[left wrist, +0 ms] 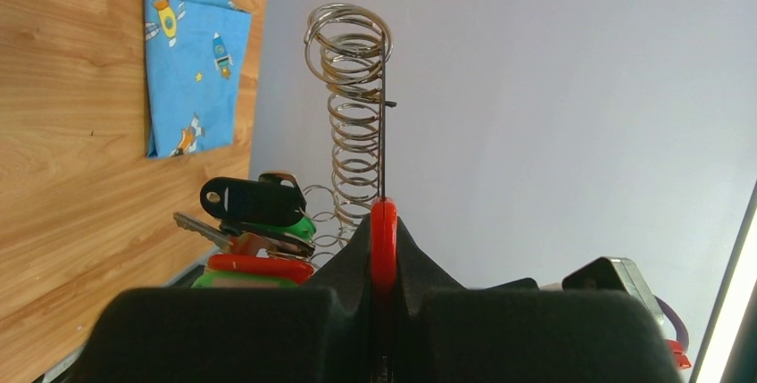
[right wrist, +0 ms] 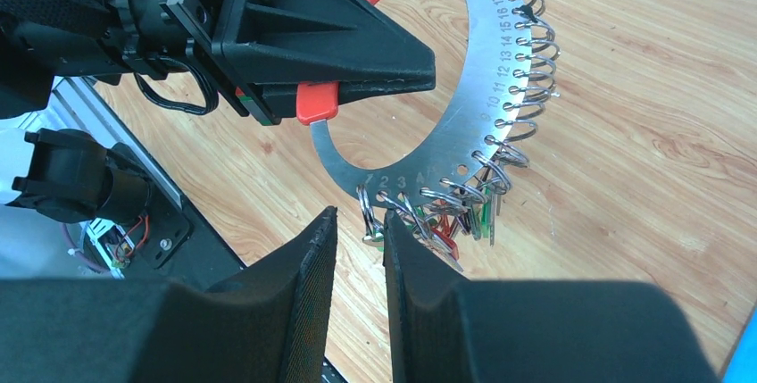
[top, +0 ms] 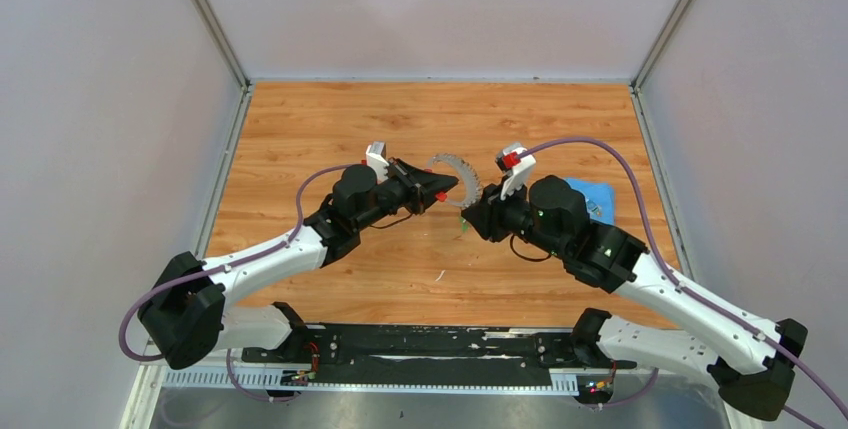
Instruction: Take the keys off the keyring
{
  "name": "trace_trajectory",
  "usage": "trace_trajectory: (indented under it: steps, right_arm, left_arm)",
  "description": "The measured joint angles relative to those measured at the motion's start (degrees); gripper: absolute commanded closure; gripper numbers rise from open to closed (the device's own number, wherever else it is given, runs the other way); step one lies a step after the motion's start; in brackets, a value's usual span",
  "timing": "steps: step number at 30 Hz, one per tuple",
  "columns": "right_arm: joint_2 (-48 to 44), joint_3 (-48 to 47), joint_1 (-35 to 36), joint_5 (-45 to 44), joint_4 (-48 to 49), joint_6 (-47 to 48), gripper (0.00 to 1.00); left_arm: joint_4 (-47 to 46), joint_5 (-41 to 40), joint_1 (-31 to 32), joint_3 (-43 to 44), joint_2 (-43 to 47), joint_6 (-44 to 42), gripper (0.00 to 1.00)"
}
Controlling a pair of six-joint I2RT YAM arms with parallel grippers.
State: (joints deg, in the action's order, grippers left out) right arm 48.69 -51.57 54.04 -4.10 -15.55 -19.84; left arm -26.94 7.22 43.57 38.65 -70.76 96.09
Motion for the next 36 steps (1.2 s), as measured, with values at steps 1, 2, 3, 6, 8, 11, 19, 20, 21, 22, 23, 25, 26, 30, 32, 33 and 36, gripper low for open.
trace_trajectory:
  steps: [1, 2, 3, 6, 8, 11, 19, 20, 21, 22, 23, 25, 26, 30, 32, 33, 36]
  right_arm:
    - [0.2, 0.0, 0.0, 0.0, 0.1, 0.0, 0.72]
    - [0.4, 0.0, 0.0, -0.1, 0.2, 0.0, 0.72]
    - [0.5, 0.0, 0.0, -0.2, 0.2, 0.0, 0.73]
    - [0.7, 0.0, 0.1, -0.5, 0.4, 0.0, 0.75]
    - [1.0, 0.0, 0.2, -0.7, 0.5, 0.0, 0.77]
    - [1.6, 0.0, 0.3, -1.1, 0.6, -0.2, 0.81]
    - [2.4, 0.0, 0.4, -3.2, 0.6, -1.8, 0.89]
    - [2.4, 0.0, 0.4, -3.4, 0.6, -2.1, 0.89]
    - [2.4, 0.0, 0.4, -3.5, 0.6, -2.5, 0.89]
    - [2.6, -0.1, 0.4, -3.5, 0.5, -2.9, 0.89]
    - [2.8, -0.3, 0.4, -3.5, 0.4, -3.3, 0.89]
    - [3.0, -0.5, 0.4, -3.5, 0.2, -3.8, 0.89]
    - [3.0, -0.6, 0.4, -3.5, -0.1, -4.3, 0.88]
    - [3.0, -1.0, 0.4, -3.5, -1.1, -5.2, 0.83]
    - [3.0, -1.1, 0.4, -3.5, -1.5, -5.7, 0.82]
    - [3.0, -1.2, 0.4, -3.5, -1.7, -5.9, 0.82]
    - [3.0, -1.2, 0.4, -3.5, -2.1, -6.3, 0.83]
  left_arm:
    - [0.0, 0.0, 0.0, 0.0, 0.0, 0.0, 1.00]
    - [0.0, 0.0, 0.0, 0.0, 0.0, 0.0, 1.00]
    - [0.0, 0.0, 0.0, 0.0, 0.0, 0.0, 1.00]
    - [0.0, 0.0, 0.0, 0.0, 0.0, 0.1, 1.00]
    - [0.0, 0.0, 0.0, 0.0, 0.0, 0.2, 1.00]
    - [0.0, 0.0, -0.1, 0.0, 0.0, 0.2, 1.00]
    - [0.0, 0.0, -0.1, 0.0, 0.0, 0.1, 1.00]
    - [0.0, 0.0, -0.1, 0.0, 0.0, 0.1, 1.00]
    - [0.0, -0.1, -0.2, 0.0, 0.0, 0.1, 1.00]
    - [0.0, 0.0, -0.2, 0.0, 0.0, 0.0, 1.00]
    - [0.0, 0.0, -0.3, 0.0, 0.0, -0.1, 1.00]
    - [0.0, 0.0, -0.3, 0.0, 0.0, -0.3, 1.00]
    - [0.0, 0.1, -0.3, 0.0, -0.1, -0.3, 1.00]
    - [0.0, 0.4, -0.3, 0.0, -0.7, -0.6, 1.00]
    - [0.0, 0.5, -0.3, 0.0, -1.0, -0.8, 1.00]
    - [0.0, 0.6, -0.3, 0.0, -1.1, -0.9, 1.00]
    - [0.0, 0.7, -0.3, 0.0, -1.1, -1.2, 1.00]
